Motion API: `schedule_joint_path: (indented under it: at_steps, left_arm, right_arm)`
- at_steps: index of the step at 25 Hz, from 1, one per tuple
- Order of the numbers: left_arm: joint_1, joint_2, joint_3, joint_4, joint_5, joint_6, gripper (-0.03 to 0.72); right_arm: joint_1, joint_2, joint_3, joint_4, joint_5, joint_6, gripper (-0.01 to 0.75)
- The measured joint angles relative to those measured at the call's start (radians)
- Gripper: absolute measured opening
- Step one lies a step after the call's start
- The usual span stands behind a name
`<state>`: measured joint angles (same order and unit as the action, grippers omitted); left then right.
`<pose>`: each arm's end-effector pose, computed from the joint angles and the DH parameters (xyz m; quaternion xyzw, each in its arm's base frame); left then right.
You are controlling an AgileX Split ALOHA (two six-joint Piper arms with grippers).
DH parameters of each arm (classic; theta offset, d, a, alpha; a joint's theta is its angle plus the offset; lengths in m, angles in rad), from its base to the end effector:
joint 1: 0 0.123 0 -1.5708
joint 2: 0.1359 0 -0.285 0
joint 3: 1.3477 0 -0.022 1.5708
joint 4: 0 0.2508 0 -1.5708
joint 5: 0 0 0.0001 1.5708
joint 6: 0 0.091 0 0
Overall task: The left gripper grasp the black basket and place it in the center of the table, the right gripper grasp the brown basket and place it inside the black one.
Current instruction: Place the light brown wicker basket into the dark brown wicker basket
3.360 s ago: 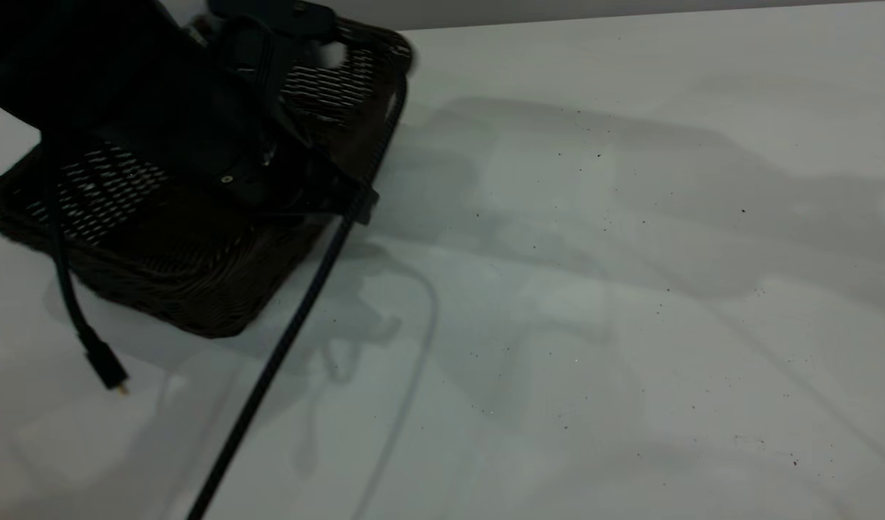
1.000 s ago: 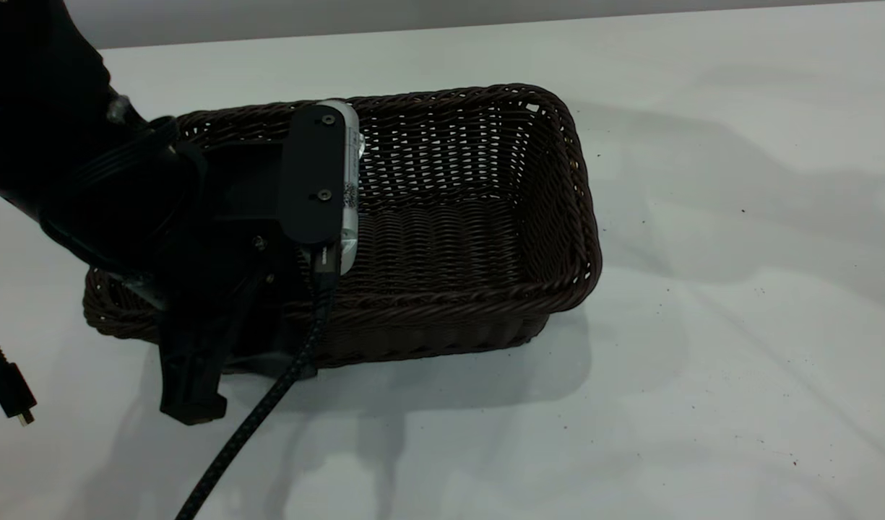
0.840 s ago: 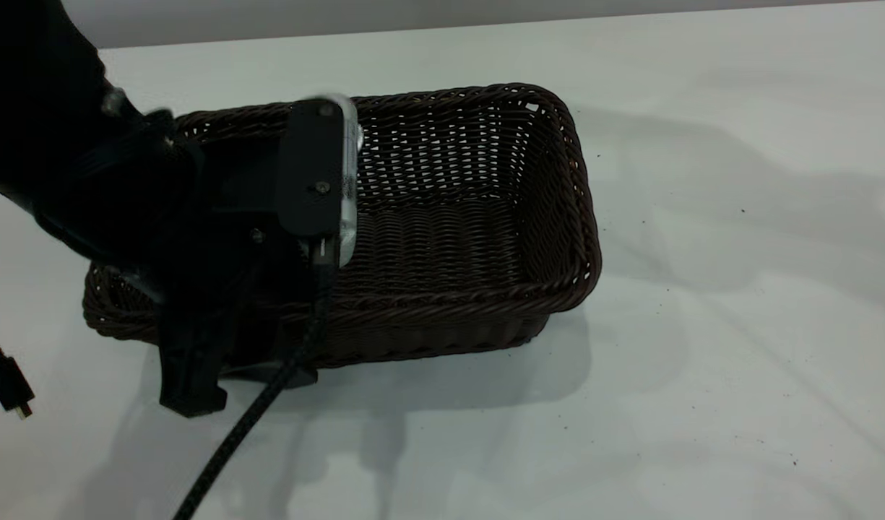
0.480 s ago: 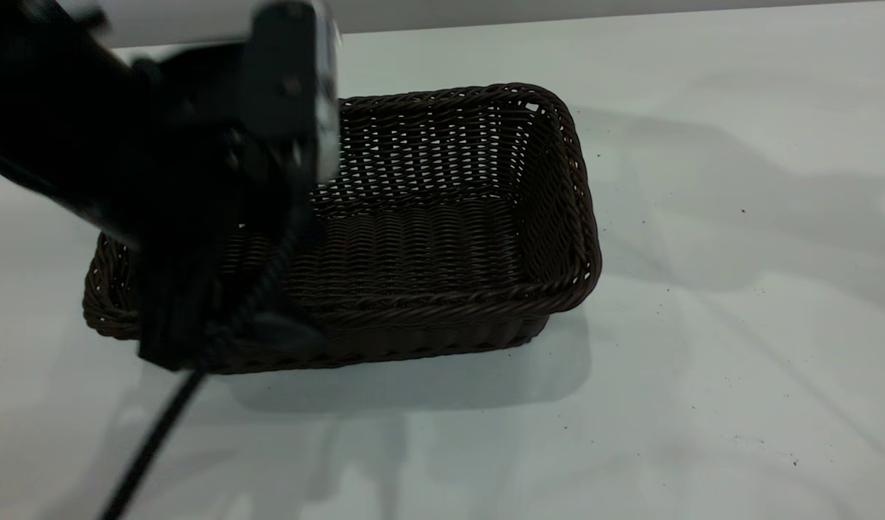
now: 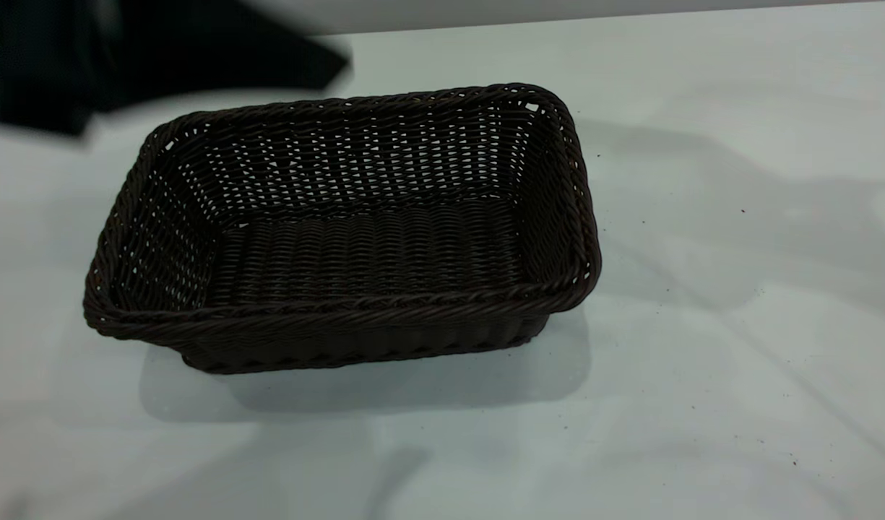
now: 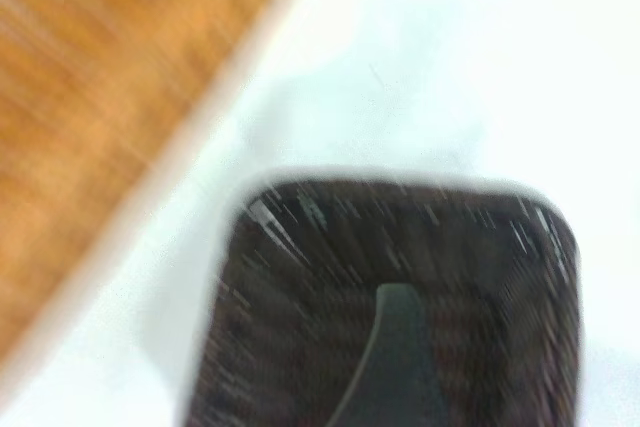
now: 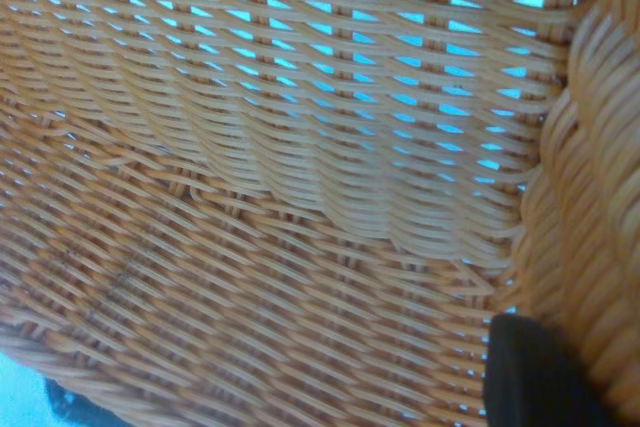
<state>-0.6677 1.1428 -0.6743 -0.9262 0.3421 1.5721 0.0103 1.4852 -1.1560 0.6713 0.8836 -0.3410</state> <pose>0.1667 -0.1626 0.2741 0.5937 0.6452 -0.1178 0.4661 0.3054 0.0469 0.3016 -0.0156 0.9325 0.2561 0.2541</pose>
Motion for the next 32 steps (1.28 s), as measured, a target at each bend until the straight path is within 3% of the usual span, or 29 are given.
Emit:
schedule_joint_path:
  at_steps: [6, 15, 21, 32]
  left_arm:
    - [-0.017, -0.165, -0.027, -0.099, -0.153, -0.001, 0.525]
    - [-0.017, -0.182, -0.116, -0.124, -0.226, -0.001, 0.513]
    - [-0.017, -0.182, -0.151, -0.123, -0.325, -0.001, 0.513]
    - [-0.016, -0.182, -0.151, -0.116, -0.492, -0.002, 0.513]
  right_arm:
    - [0.042, 0.08, 0.0, 0.08, 0.102, -0.058, 0.098]
    - [0.193, 0.244, -0.125, 0.018, 0.238, -0.041, 0.098]
    - [0.201, 0.353, -0.194, 0.038, 0.293, -0.039, 0.098]
    - [0.256, 0.46, -0.217, 0.065, 0.265, -0.014, 0.098]
